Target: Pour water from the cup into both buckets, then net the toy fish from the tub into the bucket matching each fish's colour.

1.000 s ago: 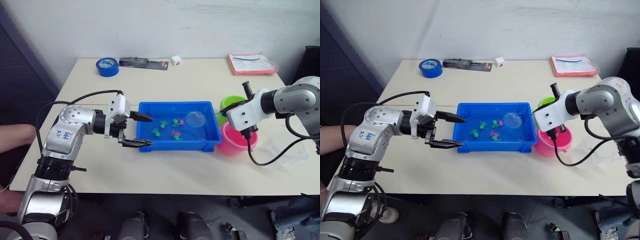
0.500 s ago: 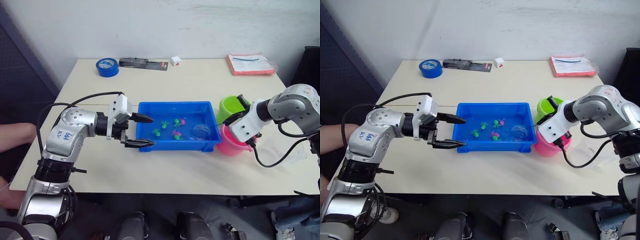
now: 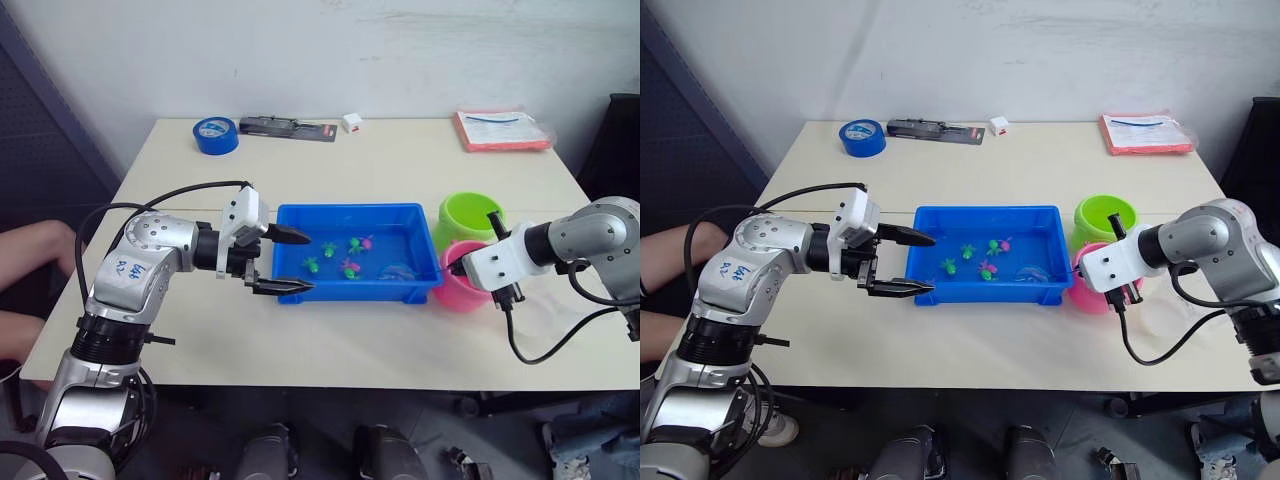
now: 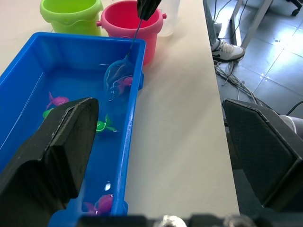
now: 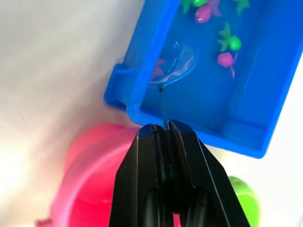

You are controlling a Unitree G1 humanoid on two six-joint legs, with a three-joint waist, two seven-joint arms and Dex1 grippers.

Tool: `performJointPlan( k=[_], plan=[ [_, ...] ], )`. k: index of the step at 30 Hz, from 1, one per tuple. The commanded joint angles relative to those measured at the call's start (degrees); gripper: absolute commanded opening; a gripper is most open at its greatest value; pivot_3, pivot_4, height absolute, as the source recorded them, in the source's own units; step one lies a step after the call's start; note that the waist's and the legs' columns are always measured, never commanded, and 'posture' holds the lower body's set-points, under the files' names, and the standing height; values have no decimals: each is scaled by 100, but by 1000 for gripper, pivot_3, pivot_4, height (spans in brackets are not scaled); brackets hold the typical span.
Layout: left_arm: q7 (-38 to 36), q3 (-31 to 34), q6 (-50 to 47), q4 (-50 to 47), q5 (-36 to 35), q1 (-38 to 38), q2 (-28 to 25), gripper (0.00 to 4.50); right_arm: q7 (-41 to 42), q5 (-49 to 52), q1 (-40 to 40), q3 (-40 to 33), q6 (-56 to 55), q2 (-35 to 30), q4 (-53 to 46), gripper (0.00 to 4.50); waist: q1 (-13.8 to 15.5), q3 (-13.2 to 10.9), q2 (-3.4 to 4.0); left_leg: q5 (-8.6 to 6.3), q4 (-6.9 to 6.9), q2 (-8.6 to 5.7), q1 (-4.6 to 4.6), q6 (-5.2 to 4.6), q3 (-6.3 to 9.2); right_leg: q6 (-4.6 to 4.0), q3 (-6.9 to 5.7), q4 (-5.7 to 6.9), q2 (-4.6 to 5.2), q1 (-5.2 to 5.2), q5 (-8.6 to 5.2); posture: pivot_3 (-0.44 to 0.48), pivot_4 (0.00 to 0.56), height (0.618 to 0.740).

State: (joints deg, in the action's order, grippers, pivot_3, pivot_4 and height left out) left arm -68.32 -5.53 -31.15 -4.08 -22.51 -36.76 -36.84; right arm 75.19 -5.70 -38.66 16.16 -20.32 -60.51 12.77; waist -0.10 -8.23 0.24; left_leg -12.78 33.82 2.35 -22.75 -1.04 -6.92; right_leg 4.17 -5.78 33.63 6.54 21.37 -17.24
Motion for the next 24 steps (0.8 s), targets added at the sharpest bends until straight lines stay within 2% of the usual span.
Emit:
performJointPlan(
  k=[1, 9, 15, 17, 20, 24],
  plan=[
    [-2, 57, 131, -180, -75, -55, -26, 4500, -258, 394, 166, -431, 1203, 260, -243, 799, -1, 0, 0, 0, 0, 0, -1, 0, 0, -1, 1, 1, 0, -3, 0, 0, 150, 740],
    [30, 71, 175, -215, -75, -1, -48, 4500, -315, 594, 189, -615, 2515, 527, -436, 799, 2, 1, 2, -1, 1, 1, -3, -1, 0, -2, 0, 1, 0, 5, -1, 0, 150, 740],
    [28, 70, 248, -147, -1, 51, -119, 4500, -693, -197, 188, -324, 1381, 396, -291, 799, -2, 1, 2, -1, 0, 0, -3, -1, -1, -1, -1, 1, 0, 8, -1, 0, 150, 740],
    [30, 74, 254, -142, 3, 51, -135, 4500, -639, -150, 241, -341, 1363, 448, -365, 799, 1, 1, 2, -1, 0, 0, -3, 0, -2, -1, -1, 1, 0, 8, -1, 0, 150, 740],
    [35, 85, 240, -142, -13, 39, -143, 4500, -487, 154, 392, -484, 1987, 547, -620, 799, 3, 0, 1, -1, 0, 0, -3, 0, -1, 2, -2, 1, 0, 6, 1, 0, 150, 740],
    [22, 83, 281, -59, 1, 25, -149, 4500, -350, 878, 515, -821, 3563, 678, -1032, 799, 3, 1, 2, 0, 1, 0, -4, -2, -1, 12, 0, 5, 0, 1, 7, 0, 150, 740]
  ],
)
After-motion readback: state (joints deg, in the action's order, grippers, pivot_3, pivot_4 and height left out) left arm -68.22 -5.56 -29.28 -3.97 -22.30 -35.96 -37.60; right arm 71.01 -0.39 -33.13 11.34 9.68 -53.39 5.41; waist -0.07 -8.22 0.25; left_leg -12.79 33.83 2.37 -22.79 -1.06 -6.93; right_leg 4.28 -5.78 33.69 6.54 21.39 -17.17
